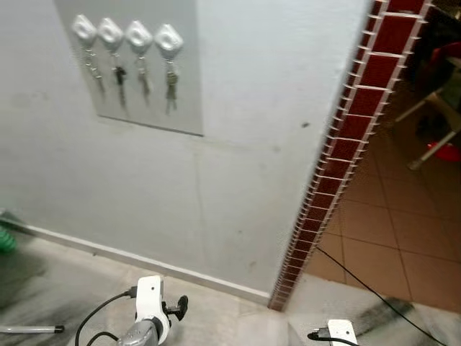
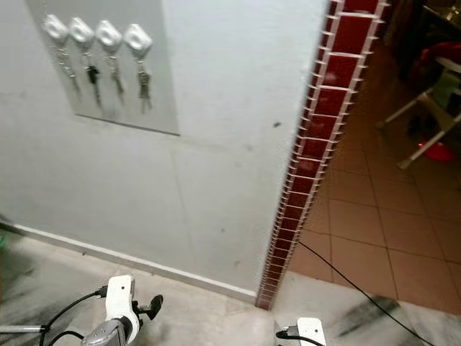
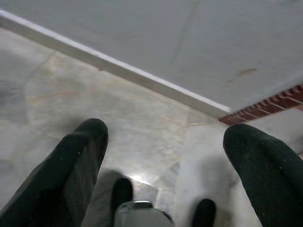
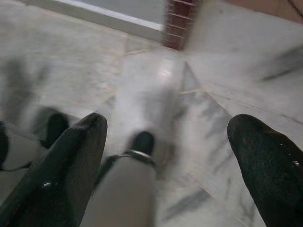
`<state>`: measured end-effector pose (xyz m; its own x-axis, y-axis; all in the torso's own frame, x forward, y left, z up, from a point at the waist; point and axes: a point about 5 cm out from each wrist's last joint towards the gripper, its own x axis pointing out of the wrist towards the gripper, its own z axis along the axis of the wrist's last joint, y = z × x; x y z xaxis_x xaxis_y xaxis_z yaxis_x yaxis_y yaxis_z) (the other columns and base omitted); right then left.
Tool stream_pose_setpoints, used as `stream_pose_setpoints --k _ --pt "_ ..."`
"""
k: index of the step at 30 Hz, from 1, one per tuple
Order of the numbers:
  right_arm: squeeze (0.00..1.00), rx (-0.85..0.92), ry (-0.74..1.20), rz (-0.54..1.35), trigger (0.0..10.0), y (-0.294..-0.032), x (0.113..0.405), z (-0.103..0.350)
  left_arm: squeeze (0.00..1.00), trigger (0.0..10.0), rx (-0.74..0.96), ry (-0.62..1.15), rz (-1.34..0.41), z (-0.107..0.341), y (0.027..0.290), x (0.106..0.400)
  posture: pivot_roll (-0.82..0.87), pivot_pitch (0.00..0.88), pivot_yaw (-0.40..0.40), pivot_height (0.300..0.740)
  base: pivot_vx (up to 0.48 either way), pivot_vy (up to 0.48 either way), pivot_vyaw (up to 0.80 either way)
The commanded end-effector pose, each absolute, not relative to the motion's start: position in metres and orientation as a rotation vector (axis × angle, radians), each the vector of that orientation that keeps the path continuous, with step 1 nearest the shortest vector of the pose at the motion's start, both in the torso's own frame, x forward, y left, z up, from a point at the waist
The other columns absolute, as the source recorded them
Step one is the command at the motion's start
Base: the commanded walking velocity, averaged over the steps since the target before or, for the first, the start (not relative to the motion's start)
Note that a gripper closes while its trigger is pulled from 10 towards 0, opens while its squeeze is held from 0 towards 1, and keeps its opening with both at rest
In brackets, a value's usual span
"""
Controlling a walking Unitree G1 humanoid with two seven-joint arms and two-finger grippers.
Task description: Hang keys on a hook
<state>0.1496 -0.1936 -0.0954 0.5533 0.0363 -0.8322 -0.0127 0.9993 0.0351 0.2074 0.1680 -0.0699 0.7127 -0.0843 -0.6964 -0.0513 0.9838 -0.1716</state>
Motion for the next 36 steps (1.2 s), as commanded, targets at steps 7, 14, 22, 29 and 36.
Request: stream_pose_setpoints --k 7,14,22,29,36 --pt "0.00 0.017 0.986 0.022 10.0 -0.1964 0.1491 -0.0952 0.00 10.0 -0.185 0.773 -0.019 -0.0681 0.1671 0.2110 0.01 0.000 -0.024 0.740 0.000 0.000 0.00" --pt "0.00 0.001 0.985 0.027 10.0 -0.1959 0.1507 -0.0948 0.00 10.0 -0.187 0.775 -0.025 -0.0680 0.1657 0.2115 0.01 0.000 -0.024 0.740 0.000 0.000 0.00" --pt "0.00 -0.005 0.986 0.044 10.0 -0.1941 0.1513 -0.0947 0.00 10.0 -0.170 0.776 -0.049 -0.0684 0.1644 0.2106 0.01 0.000 -0.020 0.740 0.000 0.000 0.00" --pt "0.00 -0.040 0.992 0.112 10.0 -0.1897 0.1500 -0.0955 0.00 10.0 -0.116 0.768 -0.110 -0.0679 0.1627 0.2102 0.00 0.000 -0.014 0.740 0.000 0.000 0.00" --pt "0.00 -0.040 0.992 0.112 10.0 -0.1897 0.1500 -0.0955 0.00 10.0 -0.116 0.768 -0.110 -0.0679 0.1627 0.2102 0.00 0.000 -0.014 0.740 0.000 0.000 0.00"
